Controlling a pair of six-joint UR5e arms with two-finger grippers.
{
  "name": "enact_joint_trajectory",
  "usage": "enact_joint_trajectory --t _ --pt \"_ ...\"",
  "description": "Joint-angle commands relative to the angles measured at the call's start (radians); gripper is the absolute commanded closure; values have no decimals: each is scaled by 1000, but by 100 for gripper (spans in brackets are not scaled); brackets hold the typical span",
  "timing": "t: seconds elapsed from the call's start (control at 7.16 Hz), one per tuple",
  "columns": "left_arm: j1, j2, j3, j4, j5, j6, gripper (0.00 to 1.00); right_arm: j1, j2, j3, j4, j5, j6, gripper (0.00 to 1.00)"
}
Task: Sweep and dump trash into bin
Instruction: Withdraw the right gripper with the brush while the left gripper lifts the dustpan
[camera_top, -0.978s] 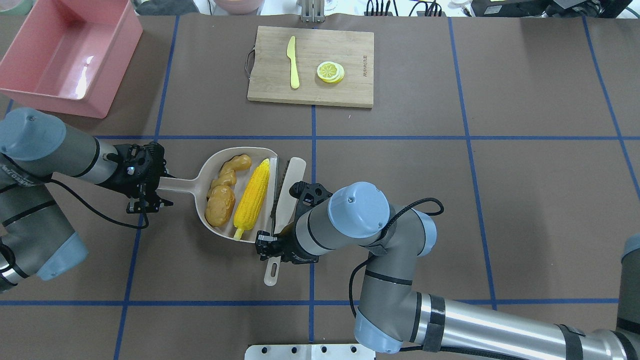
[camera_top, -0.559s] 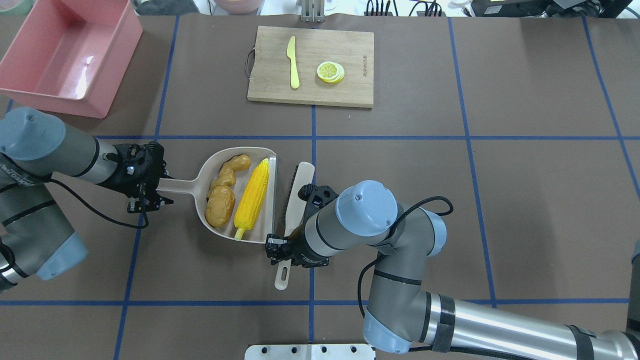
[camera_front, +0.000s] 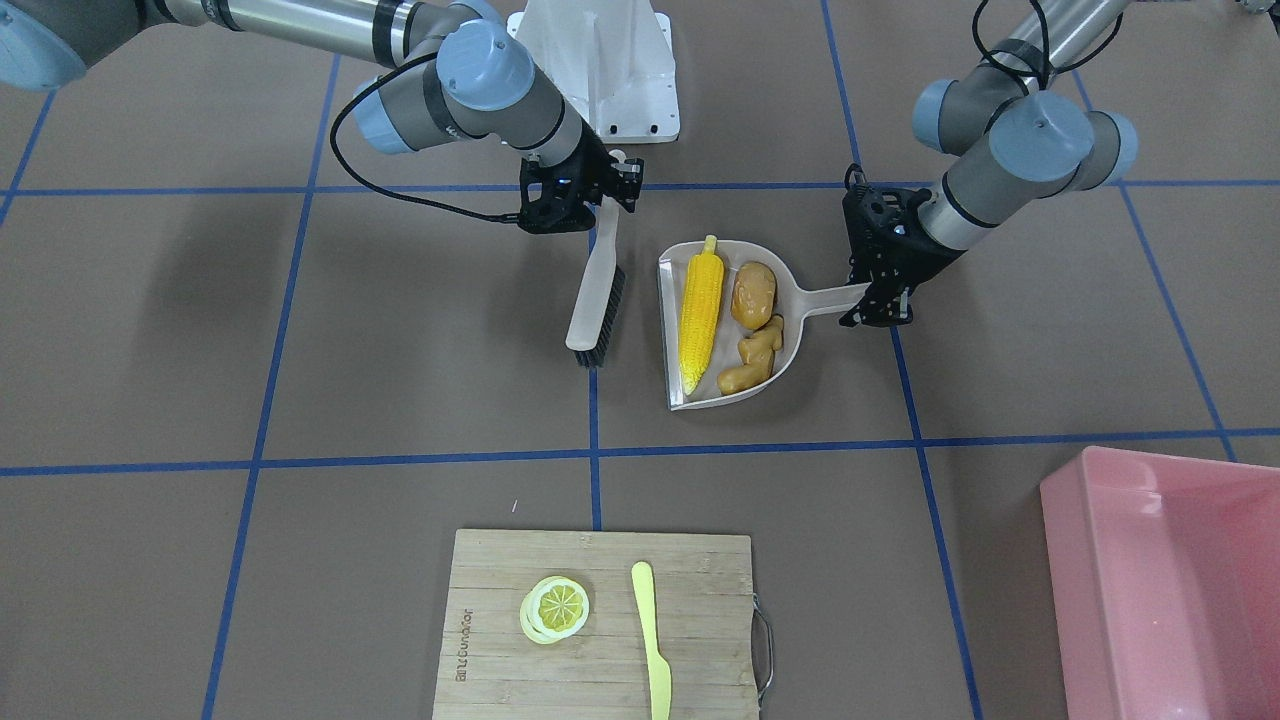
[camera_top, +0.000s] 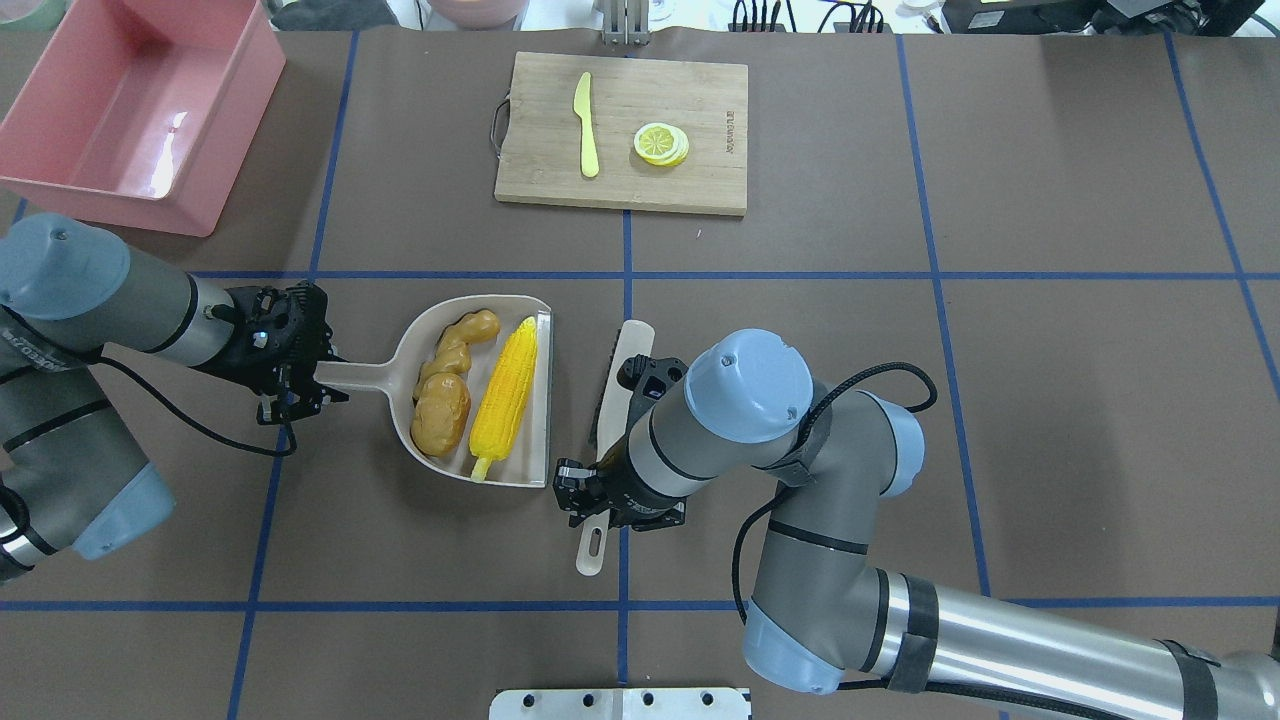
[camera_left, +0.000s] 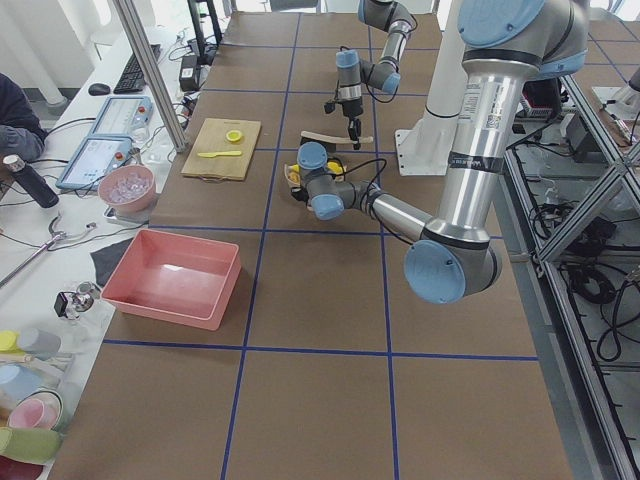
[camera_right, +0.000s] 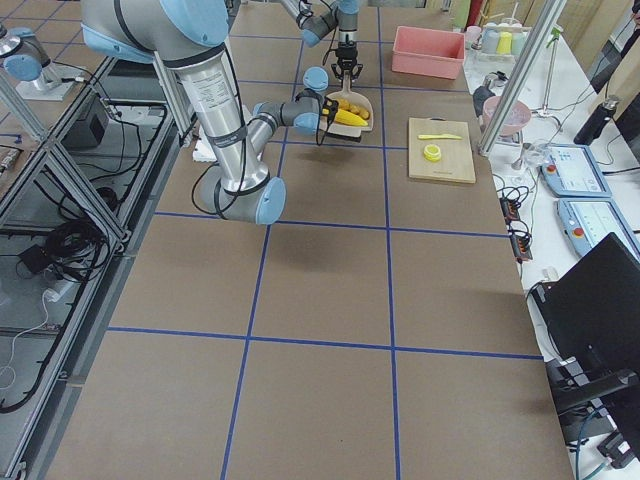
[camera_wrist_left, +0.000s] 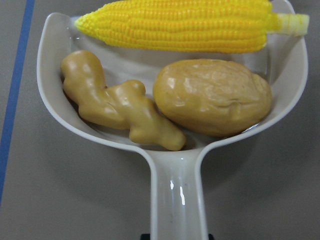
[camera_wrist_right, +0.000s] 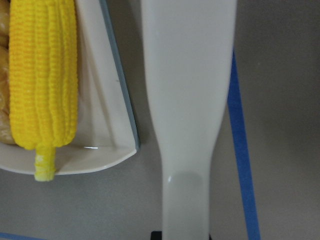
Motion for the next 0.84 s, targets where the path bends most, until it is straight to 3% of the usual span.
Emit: enact_joint_trajectory --t 0.0,0.42,0.7 --pt "0 0 -4 0 0 -1 69 2 -18 24 -70 4 -36 100" --pt "-2 0 -7 0 -3 -2 77 26 -74 171 -362 13 -201 100" --pt "-6 2 -24 0 -6 -7 79 25 -107 194 -413 12 -225 100"
